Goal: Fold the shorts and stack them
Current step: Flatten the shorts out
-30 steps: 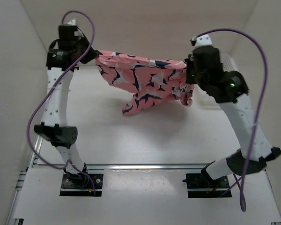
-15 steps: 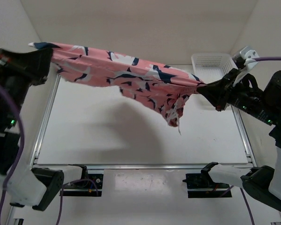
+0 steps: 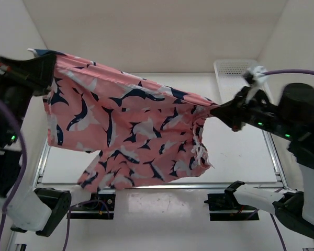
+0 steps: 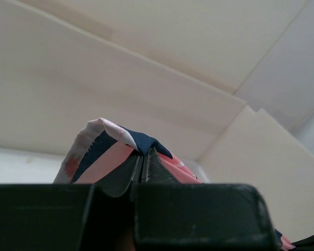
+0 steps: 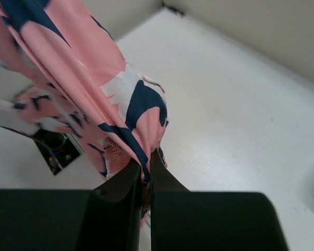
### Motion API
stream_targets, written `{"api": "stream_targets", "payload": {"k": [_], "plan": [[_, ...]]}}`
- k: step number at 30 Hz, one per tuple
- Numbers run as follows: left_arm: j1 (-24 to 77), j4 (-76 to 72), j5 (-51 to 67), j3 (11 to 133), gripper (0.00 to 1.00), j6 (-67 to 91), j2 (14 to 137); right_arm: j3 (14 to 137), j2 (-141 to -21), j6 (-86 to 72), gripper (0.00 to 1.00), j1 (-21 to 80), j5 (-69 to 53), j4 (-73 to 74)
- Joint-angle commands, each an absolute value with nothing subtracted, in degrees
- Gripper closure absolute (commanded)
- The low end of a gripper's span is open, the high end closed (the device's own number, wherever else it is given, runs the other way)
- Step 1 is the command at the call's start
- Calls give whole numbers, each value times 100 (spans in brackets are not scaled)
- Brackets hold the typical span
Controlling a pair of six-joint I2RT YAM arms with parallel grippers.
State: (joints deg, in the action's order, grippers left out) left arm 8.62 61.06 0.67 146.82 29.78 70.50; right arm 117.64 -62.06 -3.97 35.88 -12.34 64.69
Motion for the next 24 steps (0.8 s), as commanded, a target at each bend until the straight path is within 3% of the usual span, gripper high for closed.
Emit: {"api": "stream_targets", "payload": {"k": [1,4,7,11,18,24], "plan": [[791,5784,-826,14240,90,2593,7689,10708,-6485,-334,100,3498,-29,6619],[739,5783,-826,14037,90,2409,8497,9986,-7107,-185,100,3236,97,6363],[475,5836,-458,14036,90,2408,9507,9546,-7802,-123,100,2352,-832,5890],[264,5836,-308,14438,90,2470,11104,9474,-8830,-123,100,1627,-1195,5116],[141,5732,-141,15047,90,2470,12681,11643,-11895,149,100,1319,-809,5369],[-105,5555,219,15398,90,2531,13183,13665,-13262,36,100,1213,-606,5739]]}}
